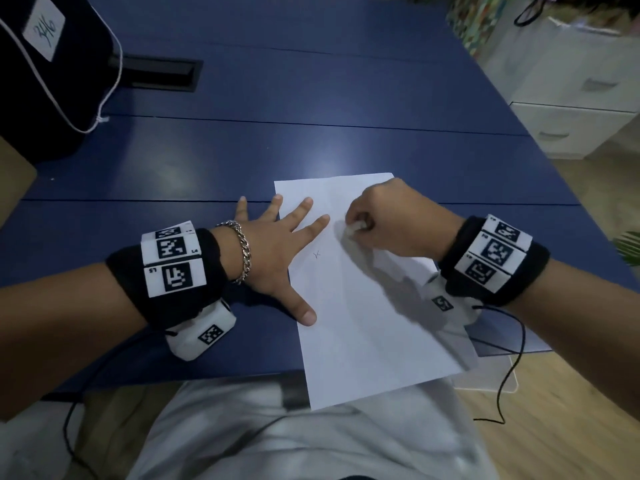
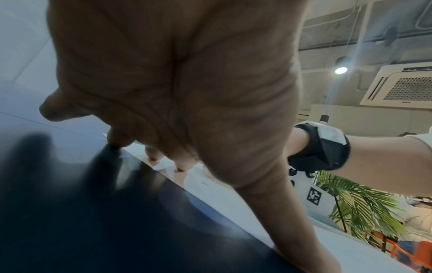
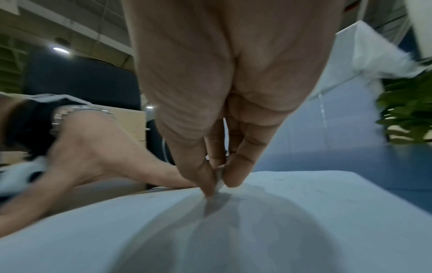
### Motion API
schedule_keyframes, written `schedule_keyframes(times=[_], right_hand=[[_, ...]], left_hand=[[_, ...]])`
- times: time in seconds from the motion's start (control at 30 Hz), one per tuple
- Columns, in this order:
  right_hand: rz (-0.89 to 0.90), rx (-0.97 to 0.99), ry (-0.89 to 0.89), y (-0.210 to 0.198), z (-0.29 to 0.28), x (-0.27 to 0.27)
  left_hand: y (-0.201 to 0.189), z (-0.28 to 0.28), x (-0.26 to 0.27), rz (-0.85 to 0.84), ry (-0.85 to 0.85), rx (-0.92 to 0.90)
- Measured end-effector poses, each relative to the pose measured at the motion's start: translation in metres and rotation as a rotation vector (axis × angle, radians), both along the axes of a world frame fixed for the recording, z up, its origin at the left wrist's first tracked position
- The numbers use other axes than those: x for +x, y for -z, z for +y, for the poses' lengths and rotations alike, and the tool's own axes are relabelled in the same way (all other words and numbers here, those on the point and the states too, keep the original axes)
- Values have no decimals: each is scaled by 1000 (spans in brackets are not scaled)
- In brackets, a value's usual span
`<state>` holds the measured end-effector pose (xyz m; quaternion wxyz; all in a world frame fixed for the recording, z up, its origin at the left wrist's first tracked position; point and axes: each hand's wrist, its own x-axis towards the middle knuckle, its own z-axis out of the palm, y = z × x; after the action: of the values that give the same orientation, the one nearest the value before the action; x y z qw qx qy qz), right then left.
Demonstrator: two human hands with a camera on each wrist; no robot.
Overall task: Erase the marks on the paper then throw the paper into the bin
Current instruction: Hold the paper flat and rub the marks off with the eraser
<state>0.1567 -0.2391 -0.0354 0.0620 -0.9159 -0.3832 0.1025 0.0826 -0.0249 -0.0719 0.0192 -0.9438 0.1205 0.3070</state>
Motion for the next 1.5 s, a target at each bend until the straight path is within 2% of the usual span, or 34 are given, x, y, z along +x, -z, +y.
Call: schedule_keyframes(times=[0.1, 0.33, 0.53, 0.67, 0.83, 0.9, 0.97, 1.03, 1.13, 1.23, 1.4, 1.5], right_hand=[[6, 35, 102, 1, -12, 2], [-6, 53, 155, 6, -20, 5], [40, 80, -18, 0, 3, -12], [1, 67, 8, 7, 11, -10], [110, 12, -304, 5, 24, -49], [74, -31, -268, 5, 23, -33], [16, 12, -146, 5, 18, -13], [-10, 58, -103, 5, 17, -14], [100, 52, -246, 5, 22, -45], [131, -61, -377, 4, 23, -51], [15, 56, -151, 5, 19, -15], [71, 35, -257, 5, 21, -40]], left_hand=[[-5, 7, 4, 15, 32, -13], [-6, 17, -1, 3, 95, -117], [4, 14, -6, -49, 101, -60], [4, 12, -5, -42, 100, -43], [6, 12, -5, -49, 95, -66], [5, 12, -5, -50, 102, -51], [5, 11, -5, -48, 104, -35], [4, 11, -6, -45, 99, -31], [3, 11, -7, -49, 91, -50], [2, 10, -7, -49, 88, -49], [1, 9, -6, -41, 102, -19], [0, 9, -7, -45, 100, -20]])
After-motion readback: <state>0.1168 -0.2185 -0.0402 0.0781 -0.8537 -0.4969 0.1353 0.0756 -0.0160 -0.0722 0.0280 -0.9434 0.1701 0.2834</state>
